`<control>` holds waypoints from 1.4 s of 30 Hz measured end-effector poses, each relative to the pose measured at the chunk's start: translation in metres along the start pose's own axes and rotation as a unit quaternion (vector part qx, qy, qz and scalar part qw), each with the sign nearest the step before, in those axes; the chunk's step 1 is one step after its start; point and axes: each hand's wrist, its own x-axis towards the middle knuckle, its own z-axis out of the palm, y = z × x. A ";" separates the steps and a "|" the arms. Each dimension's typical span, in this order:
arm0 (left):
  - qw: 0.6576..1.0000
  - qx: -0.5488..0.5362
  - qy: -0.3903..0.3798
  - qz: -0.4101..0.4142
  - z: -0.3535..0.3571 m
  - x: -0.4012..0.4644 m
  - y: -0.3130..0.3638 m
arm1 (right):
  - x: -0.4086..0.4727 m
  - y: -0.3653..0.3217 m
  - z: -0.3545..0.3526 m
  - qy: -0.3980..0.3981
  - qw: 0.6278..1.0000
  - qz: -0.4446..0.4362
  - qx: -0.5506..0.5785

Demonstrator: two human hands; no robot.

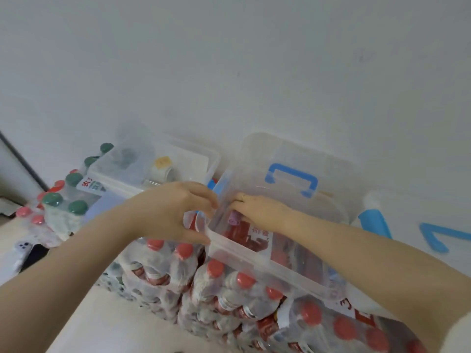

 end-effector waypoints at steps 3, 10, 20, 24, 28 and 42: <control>0.998 0.059 -0.004 0.006 0.000 0.008 0.005 | -0.001 0.007 0.007 -0.008 0.999 0.022 0.040; 0.992 0.108 -0.024 0.056 -0.003 0.025 0.009 | -0.027 0.003 -0.027 0.066 0.993 0.068 0.069; 0.990 0.087 -0.082 0.071 -0.002 0.038 0.004 | -0.051 0.050 -0.070 0.373 0.875 0.304 -0.045; 0.989 0.088 -0.087 0.085 0.000 0.041 0.000 | -0.043 0.048 -0.071 0.286 0.897 0.335 -0.036; 0.987 0.091 -0.066 0.116 0.002 0.040 -0.006 | -0.037 0.045 -0.067 0.244 0.893 0.376 -0.031; 0.919 0.171 0.251 0.251 0.030 0.023 -0.008 | -0.074 -0.021 -0.104 0.382 0.848 0.300 -0.211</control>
